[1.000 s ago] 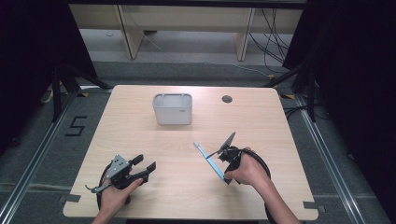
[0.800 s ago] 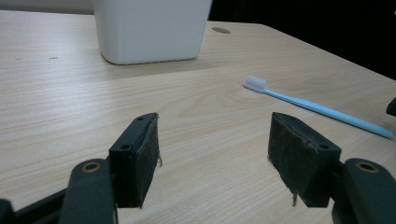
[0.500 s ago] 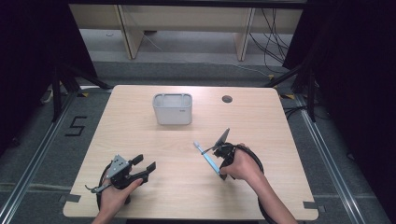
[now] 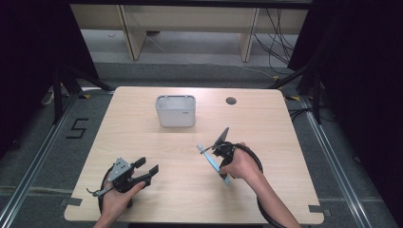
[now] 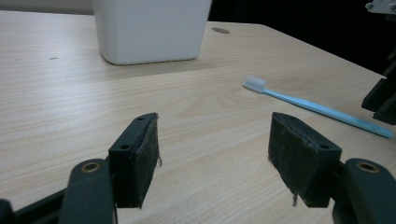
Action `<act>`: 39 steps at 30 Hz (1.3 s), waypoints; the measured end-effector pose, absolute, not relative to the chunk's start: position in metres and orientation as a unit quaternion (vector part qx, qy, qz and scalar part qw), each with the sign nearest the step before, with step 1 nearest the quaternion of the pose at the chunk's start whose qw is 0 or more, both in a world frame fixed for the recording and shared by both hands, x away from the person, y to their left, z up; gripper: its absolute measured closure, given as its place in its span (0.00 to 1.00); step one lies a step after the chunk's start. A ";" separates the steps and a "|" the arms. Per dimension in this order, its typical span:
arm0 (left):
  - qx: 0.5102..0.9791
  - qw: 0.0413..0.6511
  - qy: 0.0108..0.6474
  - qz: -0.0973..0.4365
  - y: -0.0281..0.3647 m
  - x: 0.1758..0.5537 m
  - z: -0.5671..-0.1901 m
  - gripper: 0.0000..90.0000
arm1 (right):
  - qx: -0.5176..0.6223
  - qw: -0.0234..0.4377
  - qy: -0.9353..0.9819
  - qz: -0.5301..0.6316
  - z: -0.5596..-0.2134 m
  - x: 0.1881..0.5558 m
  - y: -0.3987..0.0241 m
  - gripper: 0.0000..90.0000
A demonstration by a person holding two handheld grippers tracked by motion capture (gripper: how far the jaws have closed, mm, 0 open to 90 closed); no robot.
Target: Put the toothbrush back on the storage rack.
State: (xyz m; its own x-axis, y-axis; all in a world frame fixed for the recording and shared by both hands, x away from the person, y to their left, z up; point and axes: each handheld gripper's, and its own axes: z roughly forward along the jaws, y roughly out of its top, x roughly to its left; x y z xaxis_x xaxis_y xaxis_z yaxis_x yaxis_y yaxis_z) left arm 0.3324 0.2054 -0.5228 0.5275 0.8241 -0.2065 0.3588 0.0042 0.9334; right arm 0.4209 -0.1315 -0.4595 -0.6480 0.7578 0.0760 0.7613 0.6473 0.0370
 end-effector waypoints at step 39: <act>0.674 0.558 0.438 0.207 0.205 0.333 -0.523 0.36 | -0.431 0.020 -0.901 -0.037 -0.471 0.446 -0.105 0.77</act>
